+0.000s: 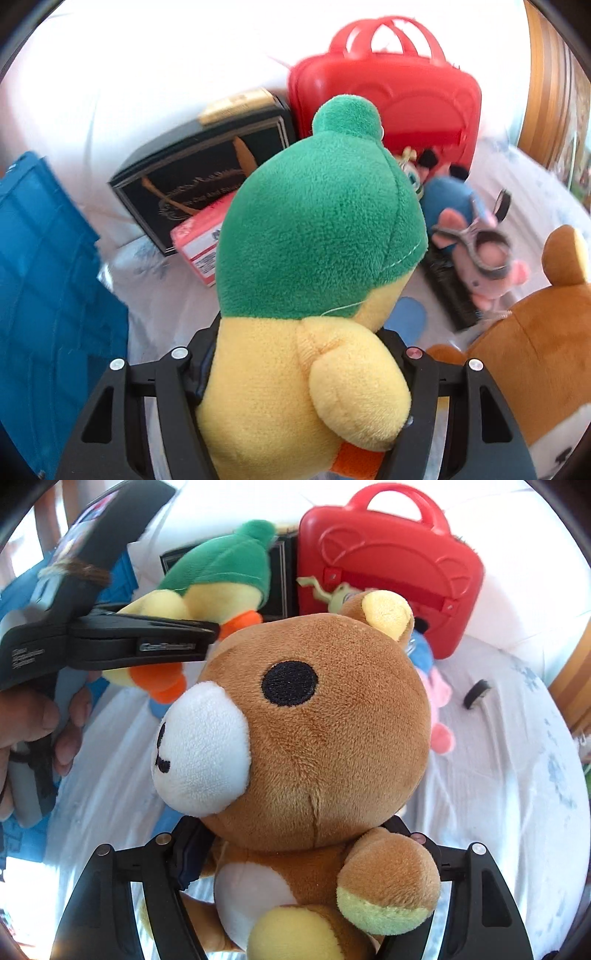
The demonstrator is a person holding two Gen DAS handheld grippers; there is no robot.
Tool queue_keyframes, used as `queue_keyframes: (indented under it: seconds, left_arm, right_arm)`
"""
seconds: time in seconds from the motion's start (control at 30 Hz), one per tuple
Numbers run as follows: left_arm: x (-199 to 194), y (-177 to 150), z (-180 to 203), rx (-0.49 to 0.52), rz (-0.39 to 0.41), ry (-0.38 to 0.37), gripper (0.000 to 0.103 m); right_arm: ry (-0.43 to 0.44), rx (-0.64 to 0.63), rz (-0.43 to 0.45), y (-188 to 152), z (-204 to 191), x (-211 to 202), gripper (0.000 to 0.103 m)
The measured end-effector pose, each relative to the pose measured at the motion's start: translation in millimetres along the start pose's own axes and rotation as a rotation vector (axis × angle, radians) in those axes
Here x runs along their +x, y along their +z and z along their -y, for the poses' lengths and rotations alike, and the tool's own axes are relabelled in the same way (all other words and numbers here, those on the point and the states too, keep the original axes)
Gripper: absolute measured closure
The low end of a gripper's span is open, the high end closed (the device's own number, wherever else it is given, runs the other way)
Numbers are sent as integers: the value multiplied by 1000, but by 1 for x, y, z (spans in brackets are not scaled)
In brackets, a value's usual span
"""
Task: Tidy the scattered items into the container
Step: 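Carry the duck and bear plushes over the blue crate with both tools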
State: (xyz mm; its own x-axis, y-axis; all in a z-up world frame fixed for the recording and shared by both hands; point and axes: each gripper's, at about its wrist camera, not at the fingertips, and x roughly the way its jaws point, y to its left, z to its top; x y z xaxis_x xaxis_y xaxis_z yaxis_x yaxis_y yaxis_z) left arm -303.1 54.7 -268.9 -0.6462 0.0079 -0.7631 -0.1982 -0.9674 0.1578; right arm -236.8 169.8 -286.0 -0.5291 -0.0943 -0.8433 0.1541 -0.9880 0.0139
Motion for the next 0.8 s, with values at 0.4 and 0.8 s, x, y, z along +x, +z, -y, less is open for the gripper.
queue_keyframes:
  seconds: [0.4,0.8]
  left_arm:
    - [-132,-20,-13,18,106,-28,38]
    - [-279,-42,-35,63,278,-71,38]
  right_arm:
    - [-10,13,99,-16,-7,-114,29]
    - [-54,63,199,-28,-30,-223,28]
